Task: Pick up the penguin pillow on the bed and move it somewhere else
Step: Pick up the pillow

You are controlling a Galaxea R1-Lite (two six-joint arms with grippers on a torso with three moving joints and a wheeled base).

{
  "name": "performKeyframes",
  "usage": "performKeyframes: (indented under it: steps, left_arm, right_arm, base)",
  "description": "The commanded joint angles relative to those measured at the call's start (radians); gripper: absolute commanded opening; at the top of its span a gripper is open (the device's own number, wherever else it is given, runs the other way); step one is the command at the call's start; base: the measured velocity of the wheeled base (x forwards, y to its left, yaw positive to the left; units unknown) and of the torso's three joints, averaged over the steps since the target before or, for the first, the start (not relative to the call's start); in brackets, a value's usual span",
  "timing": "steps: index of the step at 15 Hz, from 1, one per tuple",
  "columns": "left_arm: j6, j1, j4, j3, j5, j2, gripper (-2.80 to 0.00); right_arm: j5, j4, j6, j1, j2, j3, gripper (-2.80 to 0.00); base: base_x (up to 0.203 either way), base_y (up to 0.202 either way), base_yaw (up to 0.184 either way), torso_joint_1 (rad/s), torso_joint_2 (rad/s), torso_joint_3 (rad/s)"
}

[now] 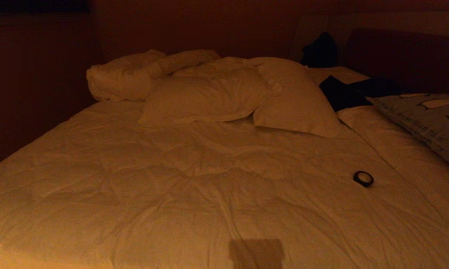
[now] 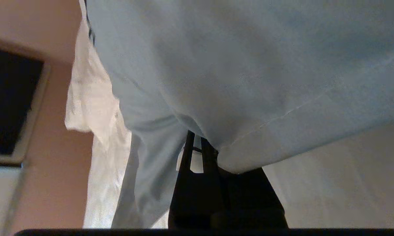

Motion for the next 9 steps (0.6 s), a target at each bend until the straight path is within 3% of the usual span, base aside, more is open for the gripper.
performKeyframes:
  steps: [1,4,9]
  left_arm:
    - [0.0,0.0,0.0,0.003,0.0,0.001,-2.8]
    - [0.0,0.0,0.0,0.003,0.0,0.001,-2.8]
    - [0.0,0.0,0.0,0.003,0.0,0.001,-2.8]
  right_arm:
    - [-0.057,-0.007,0.127,0.004,-0.017,-0.039,-2.8]
    - [-0.087,-0.078,0.177,0.014,-0.011,-0.05,-2.8]
    - [-0.129,-0.121,0.192,0.014,0.039,-0.092,-2.8]
  base:
    - [0.0,0.0,0.0,0.0,0.0,0.0]
    - [0.0,0.0,0.0,0.0,0.0,0.0]
    - [0.0,0.0,0.0,0.0,0.0,0.0]
